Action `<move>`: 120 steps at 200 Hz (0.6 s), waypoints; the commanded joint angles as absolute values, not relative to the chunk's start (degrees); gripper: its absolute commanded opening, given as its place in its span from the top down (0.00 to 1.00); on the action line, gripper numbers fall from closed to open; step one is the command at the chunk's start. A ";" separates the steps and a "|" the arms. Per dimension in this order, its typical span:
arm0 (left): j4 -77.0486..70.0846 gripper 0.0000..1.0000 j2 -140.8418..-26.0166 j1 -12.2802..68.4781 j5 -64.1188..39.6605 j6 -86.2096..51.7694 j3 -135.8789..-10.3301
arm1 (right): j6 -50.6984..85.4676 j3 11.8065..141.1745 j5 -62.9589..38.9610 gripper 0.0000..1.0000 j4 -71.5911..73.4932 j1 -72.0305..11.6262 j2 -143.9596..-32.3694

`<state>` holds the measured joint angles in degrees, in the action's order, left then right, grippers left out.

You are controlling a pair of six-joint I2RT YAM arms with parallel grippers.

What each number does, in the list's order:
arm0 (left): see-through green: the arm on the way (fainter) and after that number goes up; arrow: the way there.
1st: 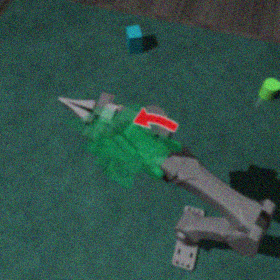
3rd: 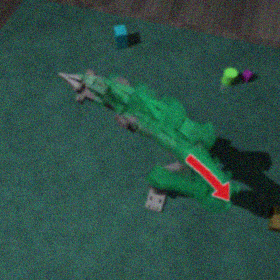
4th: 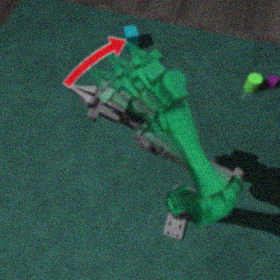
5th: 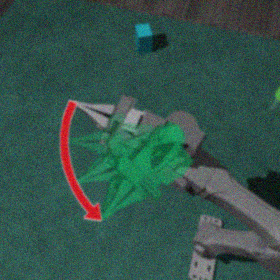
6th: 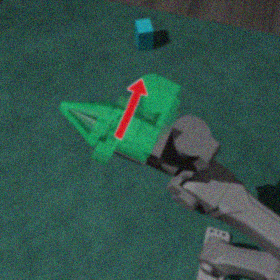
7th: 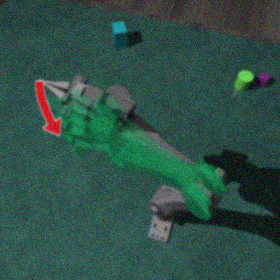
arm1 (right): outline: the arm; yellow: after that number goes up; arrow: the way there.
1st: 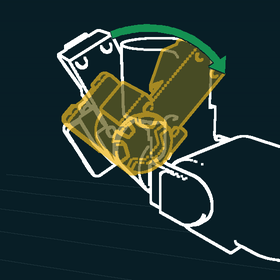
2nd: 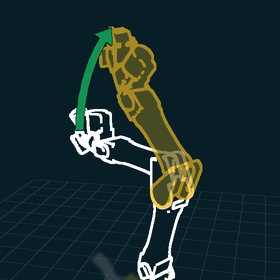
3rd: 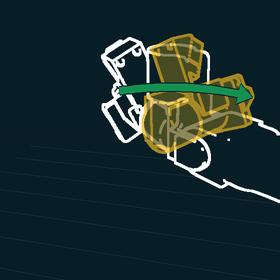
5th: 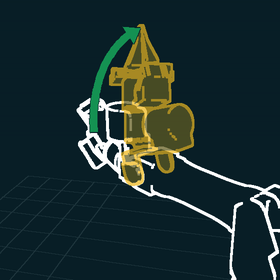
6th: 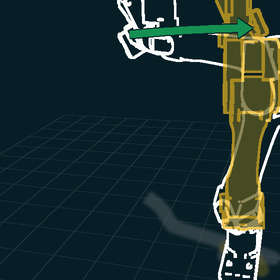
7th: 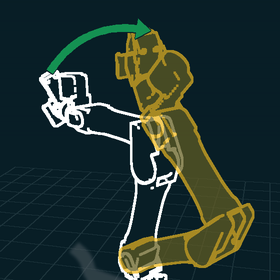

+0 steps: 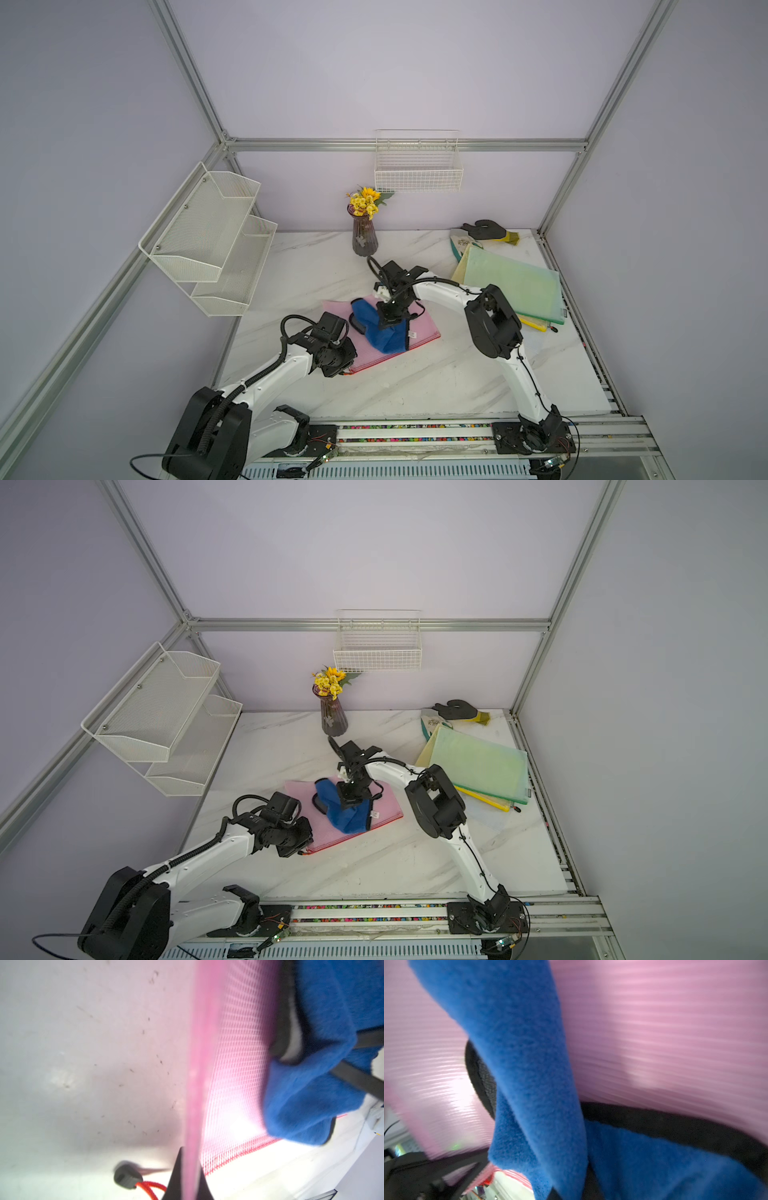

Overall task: Wipe the document bag
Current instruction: Wipe the dirt from the document bag, then adjust the document bag at the center of the board.

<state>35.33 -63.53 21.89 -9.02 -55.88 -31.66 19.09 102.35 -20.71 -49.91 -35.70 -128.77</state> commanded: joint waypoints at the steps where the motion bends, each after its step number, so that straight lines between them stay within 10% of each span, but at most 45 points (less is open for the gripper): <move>1: 44.16 1.00 -57.66 20.04 -4.19 -55.48 -34.41 | 16.43 99.75 -5.91 1.00 -56.36 -32.94 -123.87; 120: 91.61 1.00 -60.69 16.12 24.95 -33.00 -94.63 | 16.64 87.57 -4.20 1.00 -55.34 -35.87 -116.29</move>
<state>79.42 -56.73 16.45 17.41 -41.28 -86.89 15.40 88.86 -4.38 -56.34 -36.32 -118.17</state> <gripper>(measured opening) 0.049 0.063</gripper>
